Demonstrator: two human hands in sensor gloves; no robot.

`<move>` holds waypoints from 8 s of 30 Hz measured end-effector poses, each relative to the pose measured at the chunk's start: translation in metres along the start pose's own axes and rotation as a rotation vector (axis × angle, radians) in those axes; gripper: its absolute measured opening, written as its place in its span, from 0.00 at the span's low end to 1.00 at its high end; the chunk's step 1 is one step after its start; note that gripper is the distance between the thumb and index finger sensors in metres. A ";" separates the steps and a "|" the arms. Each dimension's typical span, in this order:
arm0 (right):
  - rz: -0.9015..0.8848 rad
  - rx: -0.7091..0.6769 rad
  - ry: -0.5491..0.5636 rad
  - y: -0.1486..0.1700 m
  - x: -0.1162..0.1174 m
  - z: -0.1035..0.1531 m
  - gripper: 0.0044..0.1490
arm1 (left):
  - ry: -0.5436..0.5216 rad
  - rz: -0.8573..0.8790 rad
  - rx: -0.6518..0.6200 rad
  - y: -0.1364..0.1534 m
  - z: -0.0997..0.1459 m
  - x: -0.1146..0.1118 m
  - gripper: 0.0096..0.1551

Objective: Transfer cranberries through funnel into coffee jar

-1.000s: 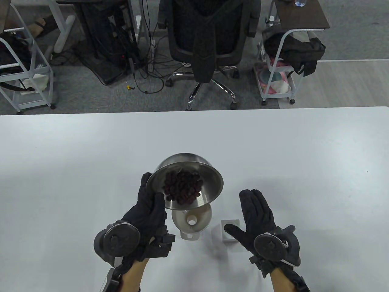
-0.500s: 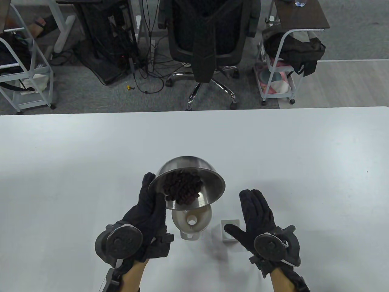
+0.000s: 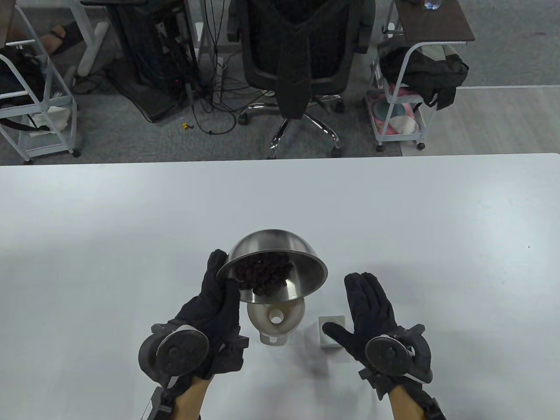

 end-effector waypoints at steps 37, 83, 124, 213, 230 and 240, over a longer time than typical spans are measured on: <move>-0.001 -0.001 0.001 0.000 0.000 0.000 0.66 | -0.025 -0.089 -0.062 -0.010 0.002 0.004 0.21; 0.002 -0.001 -0.007 -0.001 0.001 0.000 0.66 | -0.041 -0.140 -0.097 -0.015 0.003 0.008 0.20; 0.000 0.000 -0.005 0.000 0.002 0.000 0.66 | -0.052 -0.172 -0.120 -0.020 0.004 0.010 0.20; 0.000 0.021 -0.034 0.004 0.003 -0.002 0.66 | 0.237 0.003 0.675 0.197 -0.027 -0.045 0.26; -0.004 0.026 -0.030 0.006 0.003 -0.002 0.66 | 0.294 0.063 0.823 0.226 -0.017 -0.053 0.28; -0.003 0.025 -0.032 0.006 0.004 -0.002 0.66 | 0.325 0.018 0.791 0.229 -0.015 -0.051 0.31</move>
Point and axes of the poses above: the tracker on the back of each hand, its own y axis roughly to the little-finger side, its own z axis roughly from the fingertips to the wrist, x = y × z, the point moved 2 cm from there along -z, roughly from the wrist to the fingertips, and after that the axes turned 7 degrees about x, right-handed, at the moved point
